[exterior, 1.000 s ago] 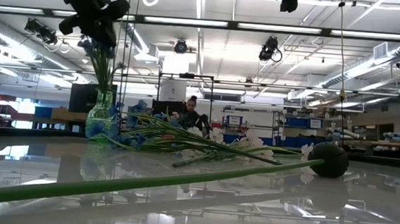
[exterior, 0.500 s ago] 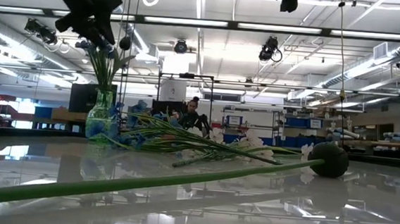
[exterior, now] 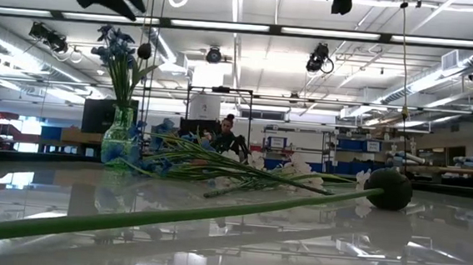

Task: Sort flowers into vase by color
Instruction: Put the blue flowers into the green vase

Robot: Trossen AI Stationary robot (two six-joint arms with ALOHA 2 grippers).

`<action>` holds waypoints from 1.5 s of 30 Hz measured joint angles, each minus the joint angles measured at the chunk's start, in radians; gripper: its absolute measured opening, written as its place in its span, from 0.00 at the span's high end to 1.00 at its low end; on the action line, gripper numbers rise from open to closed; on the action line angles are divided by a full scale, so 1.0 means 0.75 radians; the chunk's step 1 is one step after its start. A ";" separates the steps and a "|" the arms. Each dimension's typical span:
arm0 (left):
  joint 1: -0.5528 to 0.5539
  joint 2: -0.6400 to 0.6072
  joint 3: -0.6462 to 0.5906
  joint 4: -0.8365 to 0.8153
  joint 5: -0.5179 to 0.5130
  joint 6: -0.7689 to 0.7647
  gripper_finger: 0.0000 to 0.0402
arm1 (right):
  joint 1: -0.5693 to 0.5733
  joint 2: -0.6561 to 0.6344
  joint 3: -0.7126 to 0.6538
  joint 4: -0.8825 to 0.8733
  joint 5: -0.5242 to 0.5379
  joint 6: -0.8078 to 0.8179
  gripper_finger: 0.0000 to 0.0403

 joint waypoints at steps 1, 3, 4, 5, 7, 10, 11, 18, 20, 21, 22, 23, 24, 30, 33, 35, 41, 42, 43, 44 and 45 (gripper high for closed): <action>-0.029 0.017 0.017 0.009 0.023 -0.107 0.53 | 0.000 0.000 0.000 0.000 0.000 0.000 0.60; -0.081 0.056 0.035 0.075 0.095 -0.345 0.53 | 0.000 0.000 0.000 0.000 0.000 0.000 0.60; -0.107 0.076 0.036 0.111 0.124 -0.443 0.54 | 0.000 0.000 0.000 0.000 0.000 0.000 0.60; -0.138 0.097 0.032 0.144 0.142 -0.514 0.55 | 0.000 0.000 0.000 0.000 0.000 0.000 0.60; -0.200 0.135 0.009 0.223 0.143 -0.597 0.57 | 0.000 0.000 0.000 0.000 0.000 0.000 0.60; -0.272 0.164 -0.092 0.421 0.117 -0.817 0.62 | 0.000 0.000 0.000 0.000 0.000 0.000 0.60; -0.291 0.169 -0.140 0.505 0.103 -0.933 0.63 | 0.000 0.000 0.000 0.000 0.000 0.000 0.60; -0.456 0.191 -0.589 1.015 0.042 -1.830 0.66 | 0.000 0.000 0.000 0.000 0.000 0.000 0.60; -0.509 0.218 -0.689 1.100 0.008 -1.961 0.66 | -0.001 0.000 0.000 0.001 0.000 0.000 0.60; -0.538 0.236 -0.724 1.103 -0.013 -2.017 0.66 | -0.001 0.000 0.000 0.000 0.000 0.000 0.60; -0.565 0.263 -0.743 1.102 -0.034 -2.067 0.66 | -0.001 0.000 0.000 0.000 0.000 0.000 0.60; -0.591 0.295 -0.746 1.105 -0.050 -2.113 0.66 | -0.001 0.000 0.000 0.001 0.000 0.000 0.60; -0.615 0.326 -0.745 1.108 -0.061 -2.150 0.66 | -0.001 0.000 0.000 0.002 0.000 0.000 0.60; -0.693 0.530 -0.690 1.066 -0.118 -2.305 0.66 | -0.001 -0.001 0.000 0.001 0.000 0.000 0.60; -0.716 0.643 -0.618 1.057 -0.115 -2.352 0.66 | -0.001 -0.001 0.000 0.000 0.000 0.000 0.60; -0.728 0.710 -0.562 1.002 -0.101 -2.387 0.68 | -0.001 -0.001 0.000 0.002 0.000 0.000 0.60; -0.731 0.858 -0.388 0.822 0.002 -2.412 0.73 | -0.001 -0.001 0.000 0.004 -0.001 0.000 0.60; -0.721 0.882 -0.368 0.802 0.021 -2.412 0.73 | -0.001 -0.001 0.000 0.004 0.000 0.000 0.60; -0.711 0.908 -0.352 0.805 0.034 -2.412 0.73 | -0.001 -0.001 0.000 0.003 0.000 0.000 0.60; -0.703 0.934 -0.337 0.816 0.048 -2.412 0.73 | -0.001 -0.001 0.000 0.003 0.000 0.000 0.60; -0.696 0.963 -0.324 0.818 0.062 -2.414 0.73 | -0.001 -0.001 0.000 0.001 0.000 0.000 0.60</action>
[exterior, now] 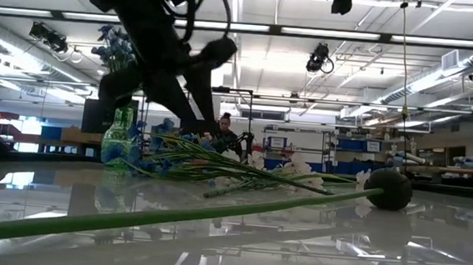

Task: Sort flowers into vase by color
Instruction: Put the blue flowers into the green vase

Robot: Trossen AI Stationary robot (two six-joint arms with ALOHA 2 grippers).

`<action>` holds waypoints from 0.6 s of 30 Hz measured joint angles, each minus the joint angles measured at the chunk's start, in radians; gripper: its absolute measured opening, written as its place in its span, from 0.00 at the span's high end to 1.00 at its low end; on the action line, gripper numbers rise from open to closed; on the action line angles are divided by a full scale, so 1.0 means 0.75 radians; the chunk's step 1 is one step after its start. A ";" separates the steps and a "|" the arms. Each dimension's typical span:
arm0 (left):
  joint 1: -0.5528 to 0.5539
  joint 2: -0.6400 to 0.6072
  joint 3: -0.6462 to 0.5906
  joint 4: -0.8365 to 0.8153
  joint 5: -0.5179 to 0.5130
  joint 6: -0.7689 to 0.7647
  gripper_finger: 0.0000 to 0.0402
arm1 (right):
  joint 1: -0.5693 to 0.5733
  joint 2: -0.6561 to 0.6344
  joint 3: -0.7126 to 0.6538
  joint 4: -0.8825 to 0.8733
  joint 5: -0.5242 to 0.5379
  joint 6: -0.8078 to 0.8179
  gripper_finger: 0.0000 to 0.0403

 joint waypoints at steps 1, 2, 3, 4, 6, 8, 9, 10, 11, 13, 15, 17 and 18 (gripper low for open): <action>0.008 0.032 0.017 0.009 0.002 -0.001 0.73 | 0.000 0.000 0.000 0.000 0.000 0.000 0.60; 0.013 0.061 0.035 0.040 0.009 -0.003 0.73 | 0.000 0.000 0.000 0.002 0.000 0.000 0.60; 0.017 0.093 0.050 0.076 0.020 -0.001 0.73 | 0.000 0.000 0.000 0.002 0.000 0.000 0.60; 0.019 0.126 0.067 0.108 0.029 0.012 0.73 | 0.000 0.000 0.000 0.001 0.000 0.000 0.60; 0.018 0.185 0.098 0.188 0.053 0.015 0.73 | 0.000 0.000 0.000 0.002 0.000 0.000 0.60; 0.018 0.236 0.117 0.222 0.074 0.013 0.73 | 0.000 0.000 0.000 0.005 0.000 0.001 0.60; 0.018 0.261 0.128 0.240 0.087 0.005 0.73 | 0.000 0.000 0.000 0.005 0.000 0.000 0.60; 0.018 0.278 0.140 0.251 0.106 0.003 0.73 | 0.000 0.000 0.000 0.005 0.000 0.000 0.60; 0.018 0.289 0.150 0.242 0.115 0.000 0.73 | 0.000 0.000 0.000 0.004 0.000 0.000 0.60; 0.018 0.304 0.180 0.231 0.139 -0.006 0.73 | 0.000 0.000 0.000 0.006 0.000 0.000 0.60; 0.018 0.305 0.195 0.184 0.143 -0.008 0.73 | 0.000 0.000 0.000 0.007 0.000 0.000 0.60; 0.018 0.305 0.210 0.129 0.143 -0.009 0.73 | 0.000 0.000 0.000 0.009 0.000 0.000 0.60; 0.023 0.305 0.216 0.090 0.144 -0.009 0.73 | 0.000 0.000 0.000 0.008 0.000 0.000 0.60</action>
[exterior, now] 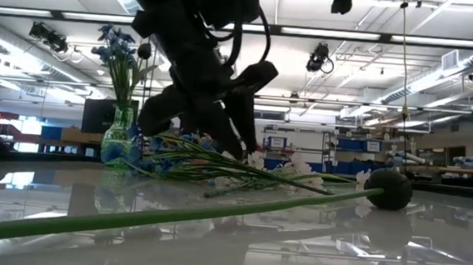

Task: Sort flowers into vase by color
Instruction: Put the blue flowers into the green vase

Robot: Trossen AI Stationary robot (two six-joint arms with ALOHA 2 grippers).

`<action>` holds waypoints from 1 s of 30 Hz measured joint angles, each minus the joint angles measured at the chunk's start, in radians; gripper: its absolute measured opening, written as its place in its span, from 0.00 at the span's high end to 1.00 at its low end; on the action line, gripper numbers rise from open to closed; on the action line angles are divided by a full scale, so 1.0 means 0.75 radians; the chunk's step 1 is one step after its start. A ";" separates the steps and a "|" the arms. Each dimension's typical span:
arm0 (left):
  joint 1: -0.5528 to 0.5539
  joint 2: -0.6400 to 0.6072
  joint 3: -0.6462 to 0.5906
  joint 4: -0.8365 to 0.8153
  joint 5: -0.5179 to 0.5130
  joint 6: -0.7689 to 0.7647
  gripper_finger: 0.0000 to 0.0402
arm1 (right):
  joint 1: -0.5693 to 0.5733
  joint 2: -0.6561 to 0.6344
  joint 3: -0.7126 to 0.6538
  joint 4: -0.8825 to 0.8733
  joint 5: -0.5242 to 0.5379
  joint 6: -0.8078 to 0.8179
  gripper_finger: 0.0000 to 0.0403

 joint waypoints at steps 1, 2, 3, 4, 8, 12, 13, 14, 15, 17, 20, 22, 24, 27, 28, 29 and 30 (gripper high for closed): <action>0.005 -0.001 0.006 -0.039 0.002 0.000 0.73 | 0.000 0.000 0.000 0.000 0.000 0.000 0.60; 0.008 -0.001 0.013 -0.063 0.002 -0.001 0.73 | 0.000 0.000 0.000 0.001 0.000 0.000 0.60; 0.013 -0.001 0.016 -0.074 0.007 -0.001 0.73 | 0.000 0.000 0.000 0.001 0.000 0.000 0.60; 0.018 -0.001 0.018 -0.089 0.012 -0.003 0.73 | 0.000 0.000 0.000 -0.001 0.000 0.000 0.60; 0.048 -0.001 0.018 -0.103 0.012 -0.011 0.73 | 0.000 0.000 0.000 -0.001 0.000 0.000 0.60; 0.076 -0.001 0.018 -0.143 0.010 -0.011 0.73 | 0.000 0.000 0.000 0.000 0.000 0.000 0.60; 0.083 -0.001 0.018 -0.161 0.009 -0.011 0.73 | 0.000 0.000 0.000 0.000 0.000 0.000 0.60; 0.087 -0.001 0.018 -0.179 0.008 -0.010 0.73 | 0.000 0.000 0.000 0.000 0.000 0.000 0.60; 0.092 -0.001 0.018 -0.198 0.007 -0.010 0.73 | 0.000 0.000 0.000 0.000 0.000 0.000 0.60; 0.102 -0.001 0.018 -0.223 0.007 -0.010 0.73 | 0.000 0.000 0.000 0.000 0.000 0.000 0.60; 0.116 0.000 0.018 -0.259 0.007 -0.006 0.73 | 0.000 0.000 0.000 0.000 0.000 0.000 0.60; 0.125 0.019 0.018 -0.274 0.007 0.000 0.73 | 0.000 0.000 0.000 0.000 0.000 0.000 0.60; 0.130 0.039 0.016 -0.288 0.008 0.000 0.73 | 0.000 0.000 0.000 -0.001 0.000 0.000 0.60; 0.140 0.072 0.018 -0.252 0.021 0.002 0.73 | 0.000 0.000 0.000 -0.001 0.000 0.000 0.60; 0.140 0.078 0.019 -0.244 0.029 0.002 0.74 | 0.000 0.000 0.000 -0.002 0.000 0.000 0.60; 0.140 0.083 0.019 -0.236 0.032 0.002 0.75 | 0.000 0.000 0.000 -0.002 0.001 0.000 0.60; 0.140 0.089 0.020 -0.231 0.034 0.002 0.76 | 0.000 0.000 0.000 -0.001 0.000 0.000 0.60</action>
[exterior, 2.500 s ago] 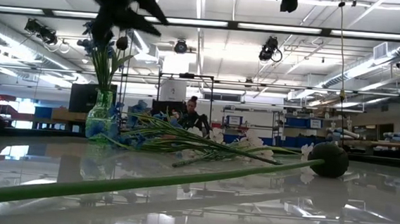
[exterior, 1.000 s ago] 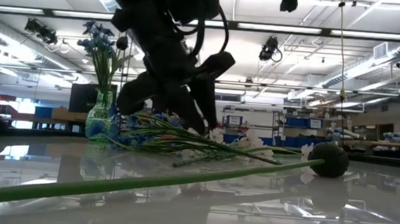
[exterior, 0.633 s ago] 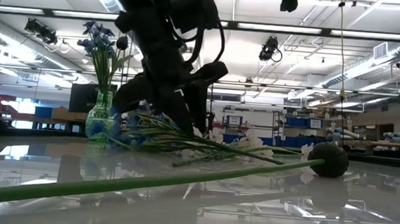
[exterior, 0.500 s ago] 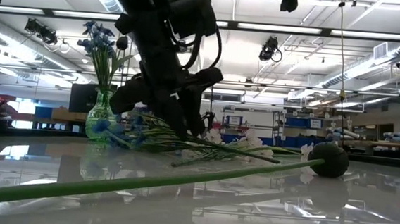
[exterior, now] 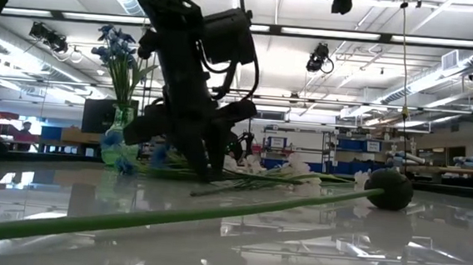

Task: Sort flowers into vase by color
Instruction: Put the blue flowers into the green vase

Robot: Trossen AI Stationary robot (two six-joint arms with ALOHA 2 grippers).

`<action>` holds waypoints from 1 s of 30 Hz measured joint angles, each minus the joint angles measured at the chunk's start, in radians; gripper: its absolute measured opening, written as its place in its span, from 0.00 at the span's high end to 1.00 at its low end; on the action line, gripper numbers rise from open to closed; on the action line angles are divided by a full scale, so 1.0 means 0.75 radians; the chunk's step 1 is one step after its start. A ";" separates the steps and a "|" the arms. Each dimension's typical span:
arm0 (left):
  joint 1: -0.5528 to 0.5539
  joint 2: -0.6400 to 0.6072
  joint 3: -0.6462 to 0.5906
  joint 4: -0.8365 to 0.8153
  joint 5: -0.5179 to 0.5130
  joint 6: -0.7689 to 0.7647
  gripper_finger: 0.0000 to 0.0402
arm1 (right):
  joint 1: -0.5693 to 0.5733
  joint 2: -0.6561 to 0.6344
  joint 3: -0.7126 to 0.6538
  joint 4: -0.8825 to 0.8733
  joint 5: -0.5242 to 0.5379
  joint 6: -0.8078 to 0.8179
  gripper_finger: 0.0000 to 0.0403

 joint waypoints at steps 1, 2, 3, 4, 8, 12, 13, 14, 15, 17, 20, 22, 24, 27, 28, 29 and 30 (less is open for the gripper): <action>0.000 0.002 0.000 0.001 0.001 0.000 0.77 | 0.000 0.000 0.000 0.000 0.000 0.000 0.60; 0.000 0.002 0.000 0.001 0.001 0.001 0.80 | 0.000 0.000 0.000 0.001 0.000 0.000 0.60; 0.000 0.003 0.000 0.000 0.003 0.001 0.82 | 0.000 0.000 0.000 0.001 0.001 0.000 0.60; 0.000 0.003 0.000 -0.001 0.003 0.006 0.85 | 0.000 0.000 0.000 0.002 0.000 0.000 0.60; 0.000 -0.015 -0.003 0.002 0.003 0.062 0.97 | 0.000 0.000 0.000 0.001 -0.004 0.000 0.60; 0.000 -0.043 -0.007 -0.007 -0.001 0.114 0.97 | 0.000 0.000 0.000 0.001 -0.004 0.000 0.60; 0.000 -0.054 -0.007 -0.017 -0.002 0.130 0.97 | 0.000 0.000 0.000 0.001 -0.004 0.000 0.60; 0.000 -0.067 -0.007 -0.013 -0.002 0.141 0.97 | 0.000 0.000 0.000 0.002 -0.004 0.000 0.60; -0.003 -0.078 -0.006 -0.011 -0.003 0.152 0.97 | 0.000 0.000 0.000 0.002 -0.004 0.000 0.60; -0.010 -0.100 -0.006 -0.029 -0.007 0.181 0.97 | 0.000 0.000 0.000 0.000 -0.005 0.000 0.60; -0.023 -0.146 -0.006 -0.037 -0.008 0.249 0.97 | 0.000 0.000 0.000 0.001 -0.004 0.000 0.60; -0.027 -0.175 -0.006 -0.044 -0.010 0.304 0.97 | 0.000 0.000 0.000 0.001 -0.004 0.000 0.60; -0.027 -0.202 -0.006 -0.032 -0.013 0.366 0.97 | 0.000 0.000 0.000 0.001 -0.004 0.000 0.60; -0.023 -0.243 -0.006 0.014 -0.013 0.450 0.97 | 0.000 0.000 0.000 0.001 -0.004 0.000 0.60; -0.017 -0.256 -0.006 0.035 -0.012 0.468 0.97 | 0.000 0.000 0.000 0.001 -0.004 0.000 0.60; -0.010 -0.268 -0.006 0.051 -0.010 0.493 0.97 | 0.000 0.000 0.000 0.001 -0.004 0.000 0.60; -0.004 -0.279 -0.006 0.077 -0.008 0.512 0.97 | 0.000 0.000 0.000 0.001 -0.005 0.000 0.60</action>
